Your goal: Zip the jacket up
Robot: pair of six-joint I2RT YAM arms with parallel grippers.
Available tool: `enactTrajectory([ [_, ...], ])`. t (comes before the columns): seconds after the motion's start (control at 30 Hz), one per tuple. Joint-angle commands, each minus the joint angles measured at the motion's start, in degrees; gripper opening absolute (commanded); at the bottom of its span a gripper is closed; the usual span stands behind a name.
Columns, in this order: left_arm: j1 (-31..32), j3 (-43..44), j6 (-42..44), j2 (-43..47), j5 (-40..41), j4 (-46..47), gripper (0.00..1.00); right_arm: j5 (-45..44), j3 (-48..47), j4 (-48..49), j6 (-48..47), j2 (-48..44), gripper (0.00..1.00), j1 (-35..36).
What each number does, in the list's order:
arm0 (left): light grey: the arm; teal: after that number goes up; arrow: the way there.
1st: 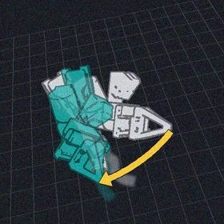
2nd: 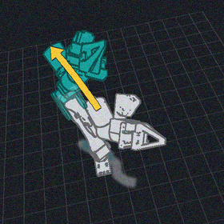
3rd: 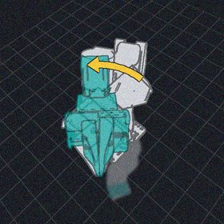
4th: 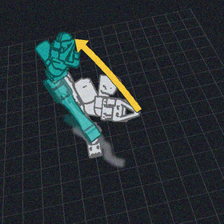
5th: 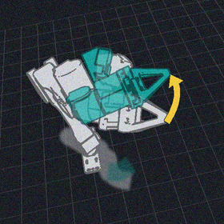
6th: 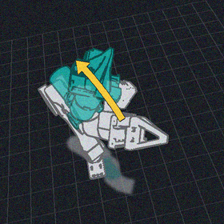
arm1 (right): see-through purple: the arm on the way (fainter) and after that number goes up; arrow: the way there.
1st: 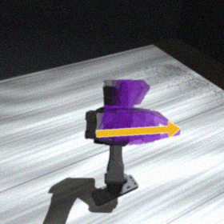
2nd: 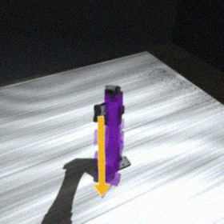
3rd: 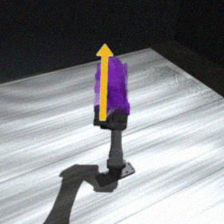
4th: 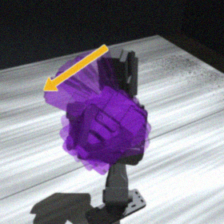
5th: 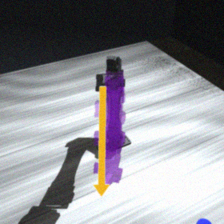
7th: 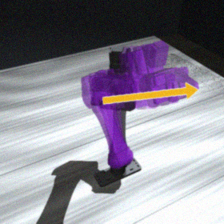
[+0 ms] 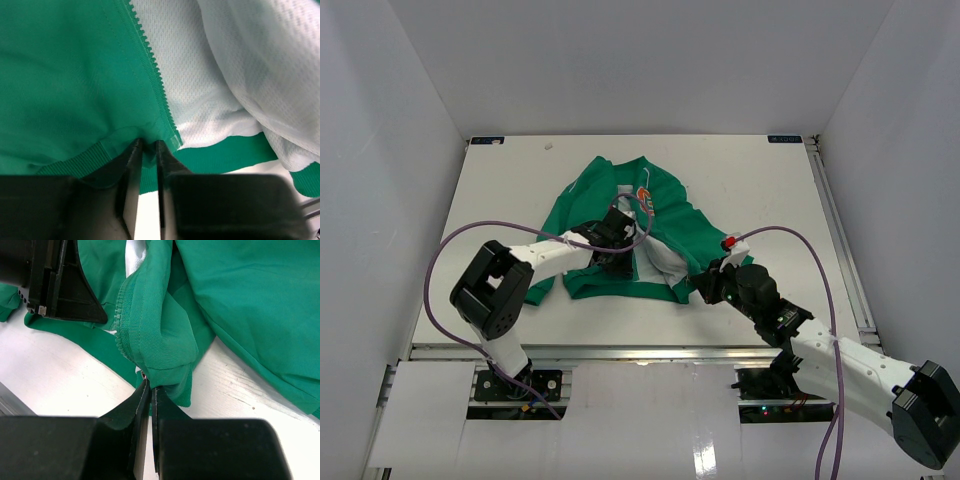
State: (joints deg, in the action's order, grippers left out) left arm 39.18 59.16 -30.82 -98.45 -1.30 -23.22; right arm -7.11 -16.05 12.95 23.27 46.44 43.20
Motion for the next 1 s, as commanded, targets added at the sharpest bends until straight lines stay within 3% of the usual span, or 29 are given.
enactTrajectory([
  [0.0, 0.28, 2.05, 0.24, -0.1, 1.65, -1.41, 0.22, 0.11, -1.14, 0.94, -1.12, -1.23, 0.08, -0.13],
  [0.07, 0.28, 2.33, 0.31, -0.46, 2.49, -2.12, 0.21, 0.0, -1.08, 0.94, -1.19, -1.42, 0.08, -0.13],
  [0.2, 0.28, 2.88, 0.5, -0.85, 2.96, -2.79, 0.4, 0.0, -1.0, 0.94, -1.2, -1.61, 0.08, -0.13],
  [0.33, 0.59, 3.11, 0.72, -0.57, 3.74, -2.78, 0.46, -0.07, -0.91, 1.02, -1.21, -1.61, 0.08, -0.13],
  [0.77, 0.99, 5.53, -0.05, -3.87, 3.64, -3.45, 0.46, -0.26, -0.54, 1.02, -1.29, -2.14, 0.08, -0.13],
  [0.97, 0.99, 5.06, -0.38, -4.32, 4.41, -4.0, 0.29, -0.27, -0.21, 1.02, -1.21, -2.58, 0.08, -0.13],
])
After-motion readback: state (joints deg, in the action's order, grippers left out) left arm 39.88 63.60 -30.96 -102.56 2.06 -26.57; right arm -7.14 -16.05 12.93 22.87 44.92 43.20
